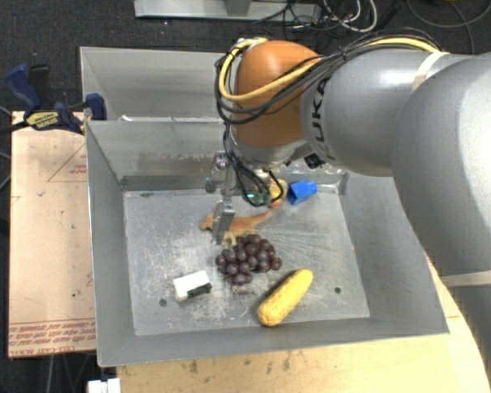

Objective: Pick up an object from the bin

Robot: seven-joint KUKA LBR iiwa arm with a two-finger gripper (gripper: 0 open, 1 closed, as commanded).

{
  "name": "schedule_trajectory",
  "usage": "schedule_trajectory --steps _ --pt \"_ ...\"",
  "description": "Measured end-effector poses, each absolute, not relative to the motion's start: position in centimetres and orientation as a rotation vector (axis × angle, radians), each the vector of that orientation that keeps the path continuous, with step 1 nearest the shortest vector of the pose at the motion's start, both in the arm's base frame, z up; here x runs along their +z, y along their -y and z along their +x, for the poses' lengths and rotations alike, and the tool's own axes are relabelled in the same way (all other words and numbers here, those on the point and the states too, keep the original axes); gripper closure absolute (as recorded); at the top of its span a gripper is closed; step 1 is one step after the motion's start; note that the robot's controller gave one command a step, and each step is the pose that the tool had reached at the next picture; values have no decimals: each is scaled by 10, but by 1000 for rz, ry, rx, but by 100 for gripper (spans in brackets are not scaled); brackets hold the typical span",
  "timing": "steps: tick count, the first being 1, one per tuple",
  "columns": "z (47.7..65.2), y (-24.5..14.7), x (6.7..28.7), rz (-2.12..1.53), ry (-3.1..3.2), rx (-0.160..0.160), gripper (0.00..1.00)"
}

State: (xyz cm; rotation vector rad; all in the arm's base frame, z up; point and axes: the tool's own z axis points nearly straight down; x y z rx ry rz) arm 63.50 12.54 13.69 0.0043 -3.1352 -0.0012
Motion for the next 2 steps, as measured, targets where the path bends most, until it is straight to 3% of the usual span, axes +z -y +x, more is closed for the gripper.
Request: schedule_trajectory --steps 1,2 --pt "637 -125 142 1 3143 -2 0" --pt "645 -110 104 122 3147 -3 0"
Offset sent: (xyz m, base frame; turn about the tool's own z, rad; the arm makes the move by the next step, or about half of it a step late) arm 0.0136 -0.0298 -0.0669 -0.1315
